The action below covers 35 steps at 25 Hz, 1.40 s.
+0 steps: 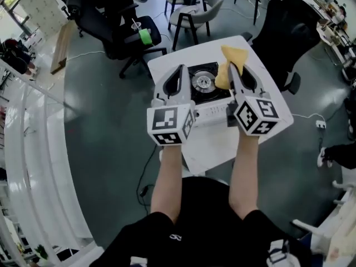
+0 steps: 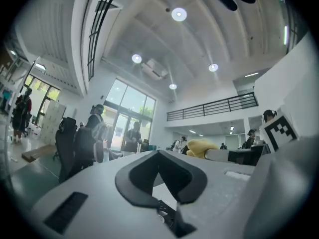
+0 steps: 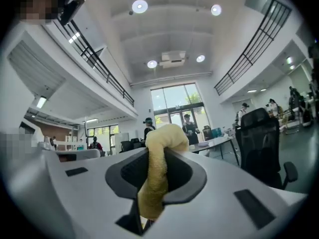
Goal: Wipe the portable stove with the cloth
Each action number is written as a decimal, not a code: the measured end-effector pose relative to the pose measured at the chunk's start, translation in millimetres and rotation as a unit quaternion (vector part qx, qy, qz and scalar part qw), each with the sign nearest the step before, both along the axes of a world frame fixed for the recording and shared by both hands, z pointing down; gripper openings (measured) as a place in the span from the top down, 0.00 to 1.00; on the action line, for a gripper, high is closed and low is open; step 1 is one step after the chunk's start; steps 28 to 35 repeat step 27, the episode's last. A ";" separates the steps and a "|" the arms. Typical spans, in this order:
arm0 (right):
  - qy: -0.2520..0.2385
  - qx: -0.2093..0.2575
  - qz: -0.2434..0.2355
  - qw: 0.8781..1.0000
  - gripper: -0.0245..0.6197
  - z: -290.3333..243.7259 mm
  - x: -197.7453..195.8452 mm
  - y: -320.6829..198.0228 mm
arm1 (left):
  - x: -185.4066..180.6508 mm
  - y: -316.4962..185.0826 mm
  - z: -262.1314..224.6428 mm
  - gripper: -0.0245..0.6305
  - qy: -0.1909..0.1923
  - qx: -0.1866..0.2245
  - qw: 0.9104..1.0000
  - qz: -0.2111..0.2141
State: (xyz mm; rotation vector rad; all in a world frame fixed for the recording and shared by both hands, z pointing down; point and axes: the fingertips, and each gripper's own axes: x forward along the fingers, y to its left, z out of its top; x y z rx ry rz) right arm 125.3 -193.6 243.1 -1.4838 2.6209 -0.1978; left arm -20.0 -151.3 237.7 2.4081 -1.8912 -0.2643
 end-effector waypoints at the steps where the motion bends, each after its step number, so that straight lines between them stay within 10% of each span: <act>1: 0.000 -0.005 0.013 1.000 0.87 1.2 6.2 3.8 | 3.5 4.7 -1.9 0.97 -0.005 0.000 1.000 -0.003; 35: 0.084 0.010 -0.047 0.995 0.87 29.0 14.0 29.1 | 39.0 26.1 30.6 0.97 -0.061 -0.048 0.997 -0.005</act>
